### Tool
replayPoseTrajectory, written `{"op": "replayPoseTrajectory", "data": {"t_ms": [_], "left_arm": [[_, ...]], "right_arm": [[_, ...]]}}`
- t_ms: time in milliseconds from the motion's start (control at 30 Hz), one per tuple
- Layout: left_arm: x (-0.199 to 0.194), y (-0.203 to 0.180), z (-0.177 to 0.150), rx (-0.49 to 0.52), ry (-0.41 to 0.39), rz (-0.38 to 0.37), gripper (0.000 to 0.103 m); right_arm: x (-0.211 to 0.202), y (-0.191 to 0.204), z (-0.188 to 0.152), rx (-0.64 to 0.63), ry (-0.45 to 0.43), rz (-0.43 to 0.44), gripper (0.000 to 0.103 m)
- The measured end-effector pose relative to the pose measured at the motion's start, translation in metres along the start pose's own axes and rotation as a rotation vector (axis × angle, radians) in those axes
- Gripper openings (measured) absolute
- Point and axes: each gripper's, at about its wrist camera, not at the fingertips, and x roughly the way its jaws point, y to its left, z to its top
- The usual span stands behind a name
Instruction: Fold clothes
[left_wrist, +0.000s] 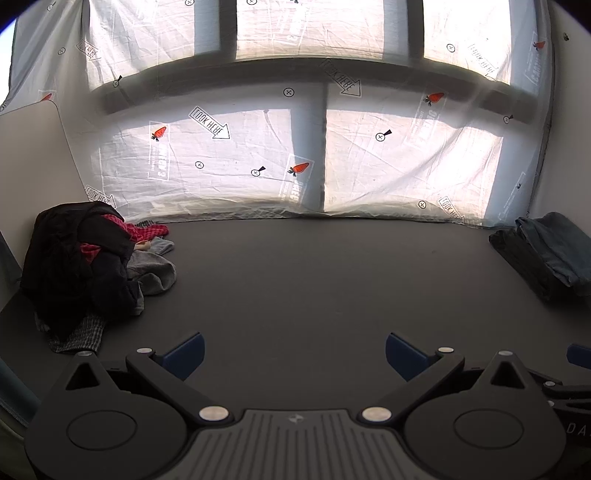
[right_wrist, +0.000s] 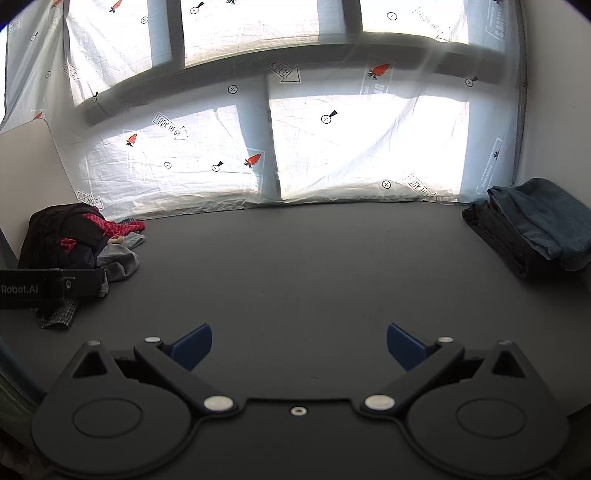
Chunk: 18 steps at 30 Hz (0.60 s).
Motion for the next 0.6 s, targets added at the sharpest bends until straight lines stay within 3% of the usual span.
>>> {"op": "replayPoseTrajectory", "data": {"t_ms": [600], "left_arm": [[-0.0039, -0.0084, 0.0012, 0.015, -0.004, -0.013, 0.103]], "right_arm": [[-0.0025, 0.0004, 0.0017, 0.026, 0.003, -0.019, 0.102]]}}
